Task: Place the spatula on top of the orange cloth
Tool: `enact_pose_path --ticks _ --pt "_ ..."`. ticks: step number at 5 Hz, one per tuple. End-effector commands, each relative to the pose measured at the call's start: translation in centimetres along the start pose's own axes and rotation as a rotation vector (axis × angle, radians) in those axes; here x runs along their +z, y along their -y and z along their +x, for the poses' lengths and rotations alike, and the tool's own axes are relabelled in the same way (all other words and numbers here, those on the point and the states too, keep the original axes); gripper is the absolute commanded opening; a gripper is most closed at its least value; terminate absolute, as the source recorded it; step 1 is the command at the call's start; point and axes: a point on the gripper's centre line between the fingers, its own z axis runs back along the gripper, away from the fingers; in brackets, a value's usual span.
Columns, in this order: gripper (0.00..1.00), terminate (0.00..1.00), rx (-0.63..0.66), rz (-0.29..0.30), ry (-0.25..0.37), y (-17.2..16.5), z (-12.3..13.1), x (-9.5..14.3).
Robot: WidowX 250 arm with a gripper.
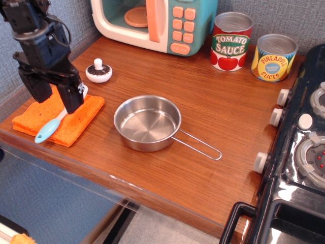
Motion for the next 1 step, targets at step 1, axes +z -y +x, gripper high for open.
enact_pose_path --ticks 1 --pt "1.00 1.00 -0.006 0.026 0.041 -0.03 0.73 1.55"
